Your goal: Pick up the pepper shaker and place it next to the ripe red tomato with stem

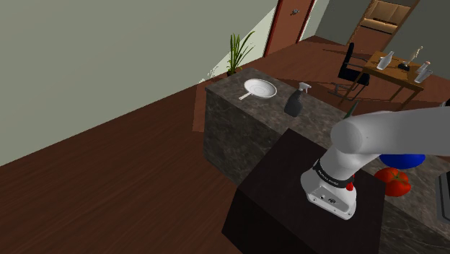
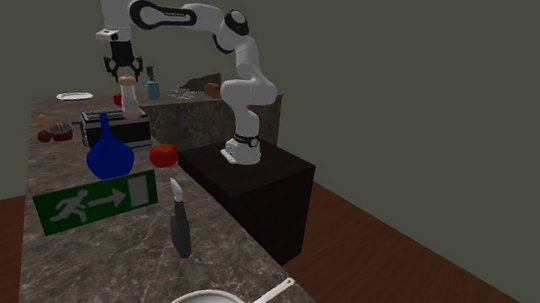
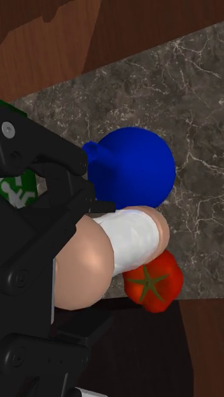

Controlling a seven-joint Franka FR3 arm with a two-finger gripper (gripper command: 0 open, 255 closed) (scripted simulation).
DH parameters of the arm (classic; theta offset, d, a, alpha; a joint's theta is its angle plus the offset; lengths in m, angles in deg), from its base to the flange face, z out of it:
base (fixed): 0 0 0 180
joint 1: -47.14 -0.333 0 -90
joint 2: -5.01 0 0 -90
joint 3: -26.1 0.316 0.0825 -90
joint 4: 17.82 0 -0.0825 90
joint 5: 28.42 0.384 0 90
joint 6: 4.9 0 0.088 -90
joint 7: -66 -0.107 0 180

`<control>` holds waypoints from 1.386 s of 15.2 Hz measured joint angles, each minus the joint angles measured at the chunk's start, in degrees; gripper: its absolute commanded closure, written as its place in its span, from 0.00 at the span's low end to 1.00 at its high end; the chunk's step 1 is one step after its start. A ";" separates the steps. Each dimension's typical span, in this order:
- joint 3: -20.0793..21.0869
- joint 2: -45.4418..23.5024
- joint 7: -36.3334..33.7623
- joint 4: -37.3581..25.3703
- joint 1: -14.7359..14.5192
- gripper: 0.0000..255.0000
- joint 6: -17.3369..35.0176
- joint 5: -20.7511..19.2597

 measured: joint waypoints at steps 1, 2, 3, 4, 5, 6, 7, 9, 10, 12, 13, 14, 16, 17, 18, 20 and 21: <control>-1.33 -0.01 1.20 -1.45 -0.74 1.00 -0.11 -0.39; -2.30 -0.01 1.54 -2.00 -1.42 1.00 0.15 -0.67; -2.91 0.04 1.74 -2.20 -1.77 1.00 0.38 -0.90; -3.53 0.15 1.77 -2.13 -2.09 1.00 0.80 -1.19; -3.92 0.37 1.67 -1.60 -2.04 1.00 1.33 -1.53; -4.31 0.56 1.49 -1.09 -2.07 1.00 1.86 -1.83; -4.58 0.74 1.23 -0.47 -2.01 1.00 2.41 -2.11; -5.51 1.08 0.84 0.44 -2.26 1.00 3.51 -2.74; -5.81 1.30 0.66 1.09 -2.11 1.00 4.05 -3.07; -6.75 1.68 0.30 2.03 -2.26 1.00 5.17 -3.76; -6.98 1.84 0.05 2.63 -2.16 1.00 5.65 -4.03; -7.46 1.98 -0.08 2.92 -2.33 1.00 6.11 -4.34; -8.33 2.34 -0.61 4.03 -2.44 1.00 7.26 -5.04; -8.88 2.57 -0.78 4.59 -2.44 1.00 7.91 -5.50; -9.37 2.73 -0.94 4.94 -2.55 1.00 8.40 -5.85; -10.44 3.02 -1.51 5.75 -3.01 1.00 9.50 -6.56; -11.11 3.19 -1.59 5.91 -3.31 1.00 9.98 -6.95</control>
